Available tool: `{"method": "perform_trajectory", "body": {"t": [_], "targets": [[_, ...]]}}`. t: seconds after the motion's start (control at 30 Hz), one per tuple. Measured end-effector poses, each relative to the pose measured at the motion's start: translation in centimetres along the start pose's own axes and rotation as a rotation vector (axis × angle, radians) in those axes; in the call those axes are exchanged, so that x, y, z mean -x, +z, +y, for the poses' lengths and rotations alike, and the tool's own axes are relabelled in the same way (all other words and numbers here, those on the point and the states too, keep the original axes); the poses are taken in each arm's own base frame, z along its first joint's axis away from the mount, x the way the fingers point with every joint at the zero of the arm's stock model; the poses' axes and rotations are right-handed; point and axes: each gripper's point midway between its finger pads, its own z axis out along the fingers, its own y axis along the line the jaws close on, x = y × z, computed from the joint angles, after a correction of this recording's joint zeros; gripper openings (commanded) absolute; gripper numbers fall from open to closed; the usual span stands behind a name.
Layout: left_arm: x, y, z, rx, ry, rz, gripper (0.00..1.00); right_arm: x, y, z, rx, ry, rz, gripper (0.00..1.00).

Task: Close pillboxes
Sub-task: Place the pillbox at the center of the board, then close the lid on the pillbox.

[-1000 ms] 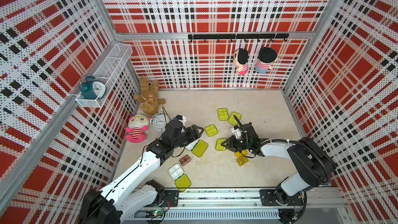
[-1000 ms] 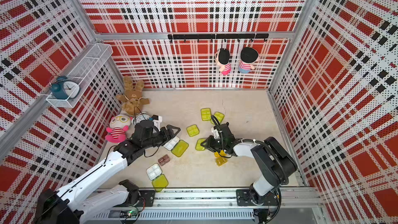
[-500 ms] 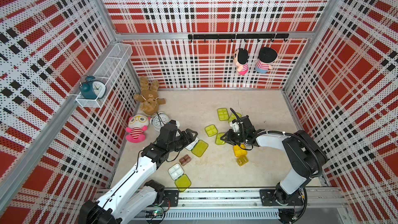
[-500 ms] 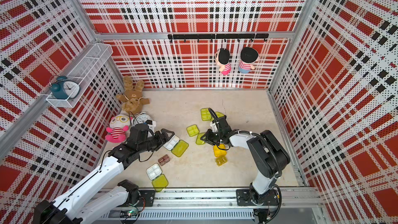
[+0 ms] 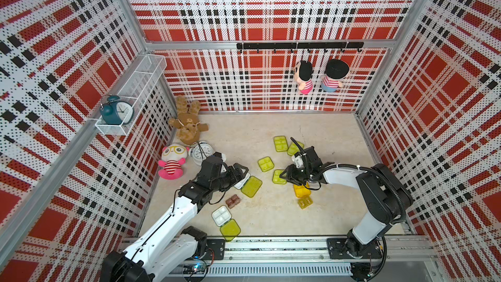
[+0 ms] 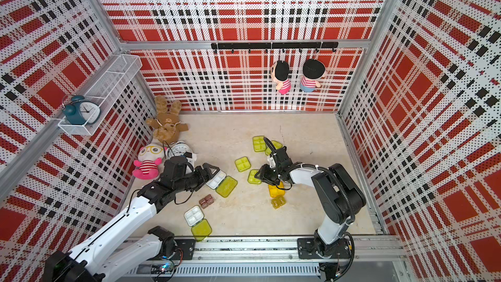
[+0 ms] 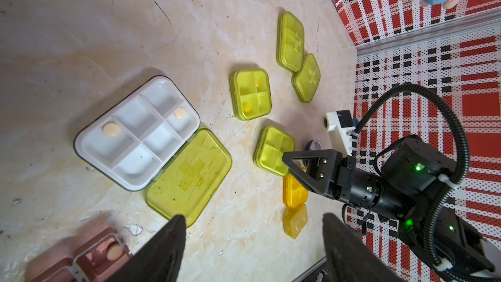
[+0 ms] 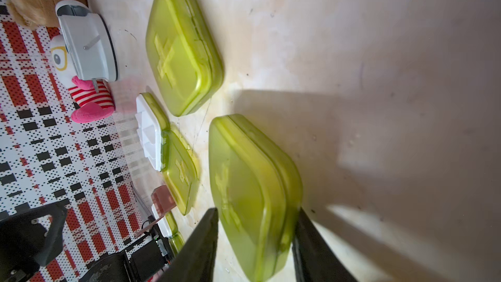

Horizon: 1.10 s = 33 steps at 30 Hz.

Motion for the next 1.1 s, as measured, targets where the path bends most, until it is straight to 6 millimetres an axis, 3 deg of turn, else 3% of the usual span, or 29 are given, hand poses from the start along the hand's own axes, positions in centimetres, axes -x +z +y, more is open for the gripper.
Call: {"method": "perform_trajectory", "body": {"t": [0.17,0.4,0.5,0.6,0.7,0.77,0.93,1.03,1.1], "targets": [[0.2,0.4,0.6,0.019,-0.008,0.009,0.83,-0.1,-1.0,-0.2,-0.027,-0.02,-0.009,0.64],[0.9,0.7,1.9,0.046,-0.01,0.014,0.84,-0.3,-2.7,-0.5,-0.094,-0.062,-0.016,0.7],[1.4,0.8,2.8,0.065,-0.014,0.013,0.86,0.4,-4.4,0.8,-0.104,-0.096,-0.051,0.71],[2.2,0.8,4.0,0.091,-0.029,0.012,0.87,1.4,-6.4,3.3,-0.067,-0.139,-0.101,0.72],[3.4,1.0,5.0,0.118,-0.04,0.005,0.9,1.3,-7.2,6.0,-0.016,-0.179,-0.114,0.73],[4.0,1.1,5.4,0.131,-0.042,0.002,0.91,0.0,-6.4,7.6,0.016,-0.211,-0.078,0.75],[5.4,1.9,6.3,0.156,-0.034,0.012,0.92,-6.3,-1.9,11.1,0.121,-0.253,0.103,0.76],[6.0,3.0,7.3,0.187,-0.032,0.041,0.93,-9.1,0.6,10.7,0.154,-0.209,0.182,0.76],[6.2,3.8,7.9,0.205,-0.024,0.064,0.92,-9.7,1.8,9.7,0.156,-0.163,0.205,0.76]]}}
